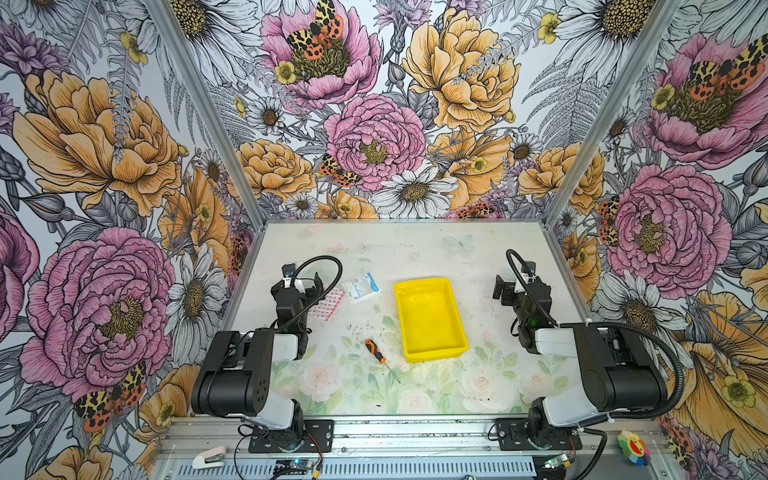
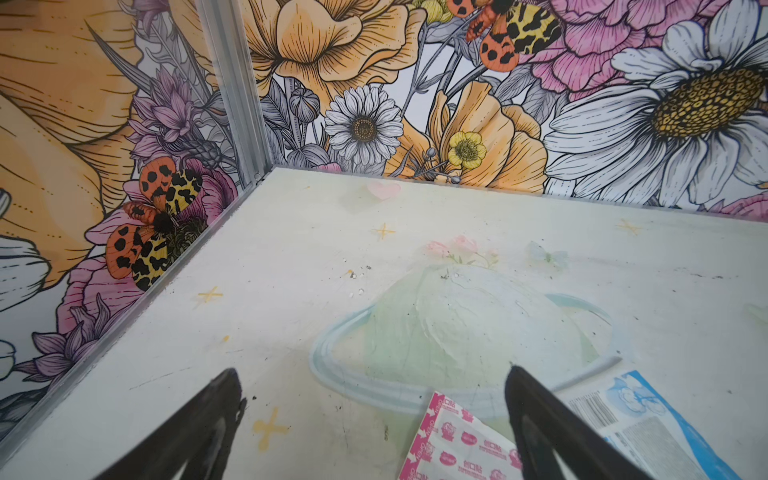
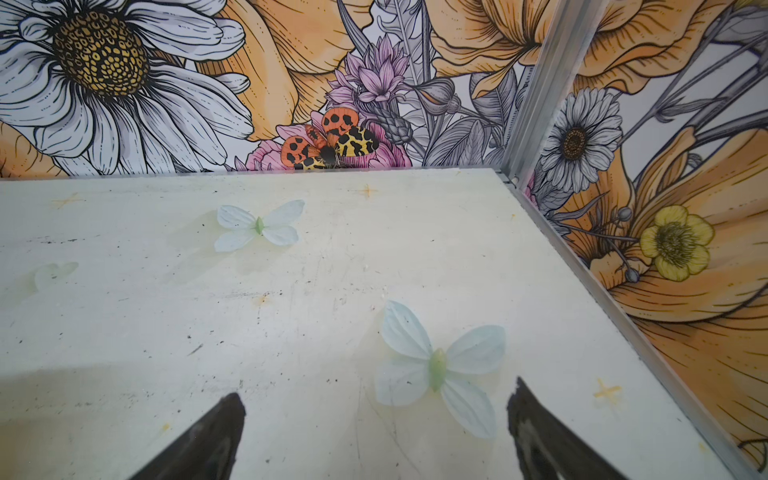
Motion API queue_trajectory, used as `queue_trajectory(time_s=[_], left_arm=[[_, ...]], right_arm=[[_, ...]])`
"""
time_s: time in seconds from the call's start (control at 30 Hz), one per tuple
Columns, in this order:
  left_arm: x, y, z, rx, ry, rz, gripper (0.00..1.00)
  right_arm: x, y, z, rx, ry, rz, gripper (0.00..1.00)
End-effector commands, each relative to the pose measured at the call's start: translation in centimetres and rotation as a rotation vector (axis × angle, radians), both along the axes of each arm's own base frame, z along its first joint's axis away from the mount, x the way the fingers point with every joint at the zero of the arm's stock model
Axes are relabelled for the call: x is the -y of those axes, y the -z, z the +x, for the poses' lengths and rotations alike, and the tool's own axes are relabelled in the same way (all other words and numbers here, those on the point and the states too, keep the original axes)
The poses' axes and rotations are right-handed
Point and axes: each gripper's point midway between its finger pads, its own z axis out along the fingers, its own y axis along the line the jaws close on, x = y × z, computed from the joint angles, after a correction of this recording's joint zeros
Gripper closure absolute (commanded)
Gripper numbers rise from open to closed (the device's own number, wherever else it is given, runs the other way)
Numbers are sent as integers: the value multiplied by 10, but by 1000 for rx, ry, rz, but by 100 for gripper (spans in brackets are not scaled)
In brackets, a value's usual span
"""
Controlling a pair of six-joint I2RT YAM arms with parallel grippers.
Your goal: Put the screwdriver in the bin
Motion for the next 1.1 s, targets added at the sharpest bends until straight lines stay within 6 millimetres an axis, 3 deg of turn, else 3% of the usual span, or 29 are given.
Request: queue_trajectory(time_s=[0.0, 0.23, 0.37, 0.47, 0.67, 0.77, 0.9, 1.07], left_arm=[[-3, -10, -1, 26, 8, -6, 1], [-8, -14, 0, 12, 0, -24, 1], [-13, -17, 5, -91, -21, -1, 1], [-19, -16, 3, -154, -49, -17, 1], [-15, -34, 3, -137, -41, -97, 1], [-14, -35, 4, -194, -53, -137, 1], [1, -44, 1, -268, 11, -202, 1], [25, -58, -14, -313, 37, -229, 1]], right_arm=[[3, -17, -1, 29, 9, -6, 1], [-4, -27, -7, 35, -22, -11, 1], [-16, -38, -14, 32, -52, -31, 1], [-22, -46, -22, -15, -49, -63, 1], [-27, -66, -46, -76, -18, -128, 1], [-25, -80, -57, -56, 27, -76, 1], [-24, -95, -66, -34, 109, 76, 0], [-58, -104, -63, -62, -3, 118, 0]])
